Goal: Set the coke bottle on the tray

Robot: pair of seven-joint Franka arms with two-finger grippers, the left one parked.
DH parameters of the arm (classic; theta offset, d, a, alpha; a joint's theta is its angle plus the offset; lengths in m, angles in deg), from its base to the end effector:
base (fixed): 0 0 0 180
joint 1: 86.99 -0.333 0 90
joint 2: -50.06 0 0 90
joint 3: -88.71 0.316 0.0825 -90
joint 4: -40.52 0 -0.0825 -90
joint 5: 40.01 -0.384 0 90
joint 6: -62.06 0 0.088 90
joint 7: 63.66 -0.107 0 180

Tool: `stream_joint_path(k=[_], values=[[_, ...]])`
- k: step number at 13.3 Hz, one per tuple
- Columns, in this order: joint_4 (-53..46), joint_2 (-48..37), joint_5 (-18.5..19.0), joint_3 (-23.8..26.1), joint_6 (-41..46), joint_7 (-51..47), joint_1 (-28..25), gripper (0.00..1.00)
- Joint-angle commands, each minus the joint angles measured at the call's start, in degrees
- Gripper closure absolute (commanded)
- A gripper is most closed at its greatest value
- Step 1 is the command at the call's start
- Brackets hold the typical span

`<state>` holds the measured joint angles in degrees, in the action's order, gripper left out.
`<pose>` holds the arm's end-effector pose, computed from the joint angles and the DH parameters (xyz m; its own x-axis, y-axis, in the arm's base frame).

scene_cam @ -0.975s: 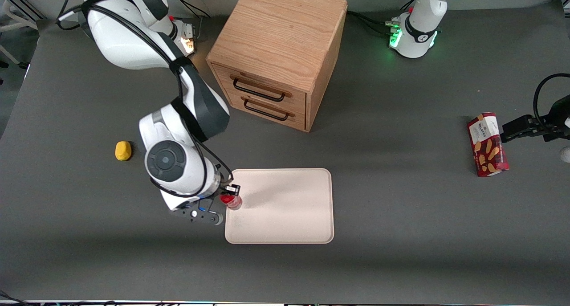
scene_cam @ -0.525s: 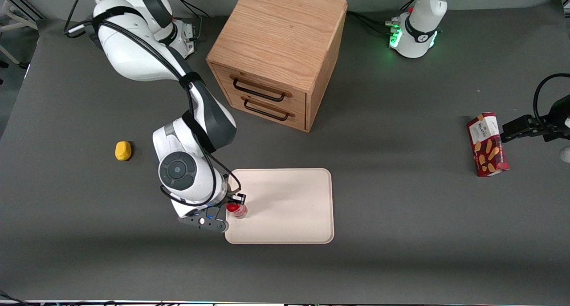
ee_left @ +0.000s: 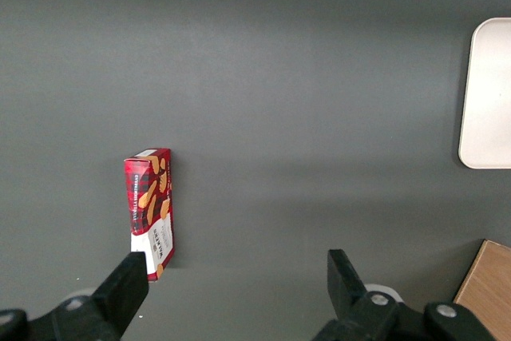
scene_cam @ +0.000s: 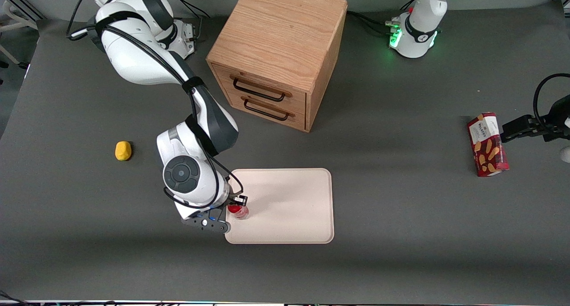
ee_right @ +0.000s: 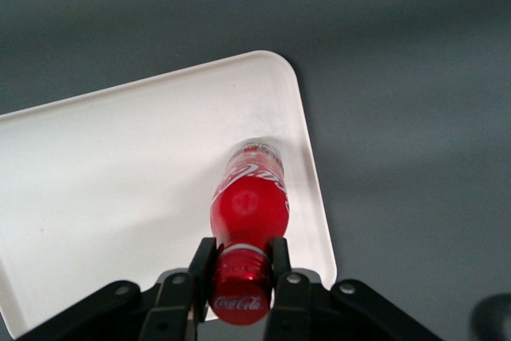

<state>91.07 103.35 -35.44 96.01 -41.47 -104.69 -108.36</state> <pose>0.7082 0.3334 0.3391 0.9693 -0.2452 -0.0163 -0.2455 -0.9692 -0.0183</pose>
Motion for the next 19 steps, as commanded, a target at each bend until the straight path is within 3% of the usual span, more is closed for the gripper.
stream_joint_path(k=[1,5,13,19], values=[[0.3,-1.2,0.7,-0.1,-0.6,-1.7,-0.3,0.02],[1.0,-5.0,0.6,-0.1,2.6,-1.3,0.0,0.00],[7.4,-26.4,0.0,0.0,25.8,0.0,1.9,0.00],[20.4,-43.9,0.1,-2.1,29.5,21.6,9.5,0.00]])
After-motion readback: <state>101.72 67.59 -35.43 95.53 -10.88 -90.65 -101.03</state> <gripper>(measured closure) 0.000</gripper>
